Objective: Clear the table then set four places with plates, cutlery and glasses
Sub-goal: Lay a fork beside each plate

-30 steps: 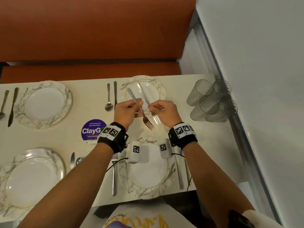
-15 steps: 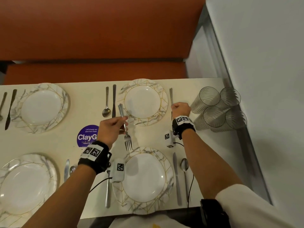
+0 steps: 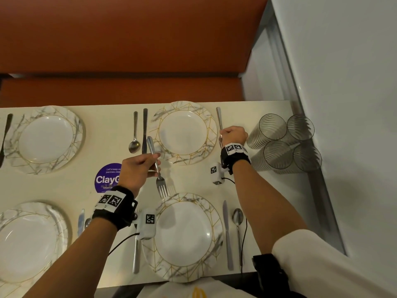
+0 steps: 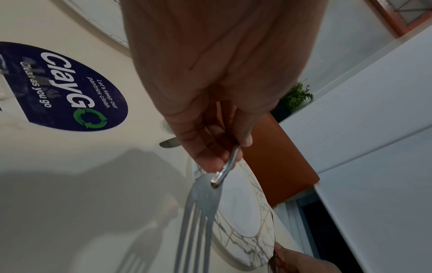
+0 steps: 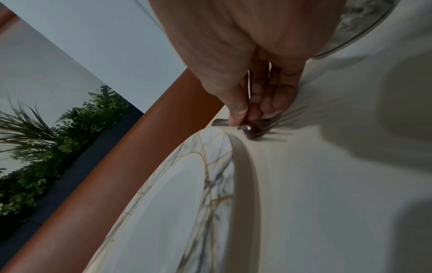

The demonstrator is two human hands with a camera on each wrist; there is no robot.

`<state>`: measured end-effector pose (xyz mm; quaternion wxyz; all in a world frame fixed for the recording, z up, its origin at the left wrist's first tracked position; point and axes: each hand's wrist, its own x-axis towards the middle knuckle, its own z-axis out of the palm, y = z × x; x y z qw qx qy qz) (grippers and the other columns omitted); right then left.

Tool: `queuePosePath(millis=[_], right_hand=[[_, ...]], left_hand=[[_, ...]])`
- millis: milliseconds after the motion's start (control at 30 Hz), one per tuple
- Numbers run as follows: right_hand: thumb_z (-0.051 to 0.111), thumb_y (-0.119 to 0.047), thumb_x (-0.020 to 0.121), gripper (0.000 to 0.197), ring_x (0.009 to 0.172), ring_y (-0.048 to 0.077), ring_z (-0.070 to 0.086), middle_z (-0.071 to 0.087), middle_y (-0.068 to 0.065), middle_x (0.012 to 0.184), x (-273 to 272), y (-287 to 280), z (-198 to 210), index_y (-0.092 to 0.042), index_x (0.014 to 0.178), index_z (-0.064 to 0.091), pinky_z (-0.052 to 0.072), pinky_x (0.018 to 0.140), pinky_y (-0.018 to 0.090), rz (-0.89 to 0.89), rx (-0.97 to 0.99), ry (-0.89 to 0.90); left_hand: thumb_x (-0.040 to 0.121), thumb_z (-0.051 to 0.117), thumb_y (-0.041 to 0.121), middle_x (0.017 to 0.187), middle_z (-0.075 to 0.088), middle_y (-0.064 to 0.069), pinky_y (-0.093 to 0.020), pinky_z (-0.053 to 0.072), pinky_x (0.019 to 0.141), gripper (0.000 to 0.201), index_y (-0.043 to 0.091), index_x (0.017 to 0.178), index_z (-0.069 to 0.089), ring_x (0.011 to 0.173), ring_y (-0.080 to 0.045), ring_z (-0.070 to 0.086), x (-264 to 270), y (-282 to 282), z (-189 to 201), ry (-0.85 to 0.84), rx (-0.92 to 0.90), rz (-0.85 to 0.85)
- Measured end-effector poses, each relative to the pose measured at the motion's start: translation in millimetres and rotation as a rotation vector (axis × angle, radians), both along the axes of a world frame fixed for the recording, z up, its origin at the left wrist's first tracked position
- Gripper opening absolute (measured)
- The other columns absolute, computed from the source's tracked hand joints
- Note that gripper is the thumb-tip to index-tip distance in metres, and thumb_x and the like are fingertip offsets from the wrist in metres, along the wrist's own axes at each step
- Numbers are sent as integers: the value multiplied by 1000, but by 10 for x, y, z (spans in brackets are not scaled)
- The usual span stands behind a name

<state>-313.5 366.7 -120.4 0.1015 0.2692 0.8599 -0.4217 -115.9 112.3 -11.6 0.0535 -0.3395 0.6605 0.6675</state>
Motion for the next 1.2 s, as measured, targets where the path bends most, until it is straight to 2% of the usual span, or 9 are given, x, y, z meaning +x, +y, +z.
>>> queuePosePath(millis=[100, 233, 500, 600, 667, 867, 933, 1033, 1200], right_hand=[[78, -9, 85, 4, 33, 4, 58, 70, 14, 105, -17, -1, 4, -8, 82, 79, 44, 36, 11, -6, -8, 18], [80, -12, 84, 4, 37, 9, 62, 73, 16, 97, -12, -24, 50, -10, 80, 79, 54, 45, 16, 12, -6, 2], [75, -11, 89, 7, 47, 12, 66, 72, 14, 86, 83, -36, 195, -6, 87, 80, 49, 40, 13, 29, -12, 32], [68, -10, 91, 12, 60, 14, 71, 73, 5, 76, 194, -95, 342, -8, 84, 78, 60, 54, 25, 41, 35, 120], [64, -4, 90, 13, 74, 16, 69, 73, 4, 84, 293, -157, 472, -9, 87, 76, 55, 64, 25, 67, 53, 206], [65, -4, 90, 17, 82, 10, 63, 71, 1, 96, 770, -632, 876, -14, 100, 75, 53, 78, 20, 313, -42, 450], [64, -6, 92, 17, 82, 6, 63, 70, -3, 96, 994, -884, 950, -16, 102, 74, 53, 75, 16, 444, -125, 412], [63, -13, 96, 15, 84, 5, 63, 71, -4, 99, 1320, -1280, 1000, -17, 107, 73, 53, 75, 17, 630, -218, 278], [65, -23, 96, 17, 87, 8, 63, 71, -4, 99, 1794, -1935, 915, -14, 109, 72, 46, 76, 16, 747, -299, 119]], left_hand=[[95, 73, 20, 88, 75, -15, -35, 64, 73, 17, 6, 103, 79, 77, -27, 70, -7, 2, -7, -5, -1, -3], [96, 72, 20, 91, 75, -18, -34, 64, 72, 18, 4, 103, 78, 78, -27, 70, 11, -1, -23, -10, -2, 1], [99, 67, 16, 92, 74, -18, -34, 65, 76, 12, 11, 100, 78, 79, -27, 69, 31, -31, -16, -4, 8, 8], [101, 64, 13, 102, 75, -19, -32, 65, 75, 14, 11, 101, 78, 81, -25, 70, 45, -90, -27, 10, 3, 10], [101, 63, 8, 108, 76, -15, -32, 64, 76, 14, 7, 99, 77, 82, -24, 71, 47, -118, -30, 10, 8, 7], [98, 65, 2, 92, 72, -22, -39, 63, 85, 18, 3, 113, 75, 84, -30, 69, 109, -211, 16, 38, 37, -4], [96, 66, 0, 93, 73, -25, -36, 64, 81, 15, 1, 110, 73, 82, -30, 70, 147, -289, 42, 44, 54, 22], [94, 69, -2, 86, 76, -14, -35, 64, 75, 10, 3, 102, 72, 76, -25, 72, 192, -429, 95, 56, 64, 56], [94, 72, 4, 86, 74, -16, -37, 62, 77, 11, 4, 105, 73, 73, -21, 67, 318, -875, 108, 63, 0, 77]])
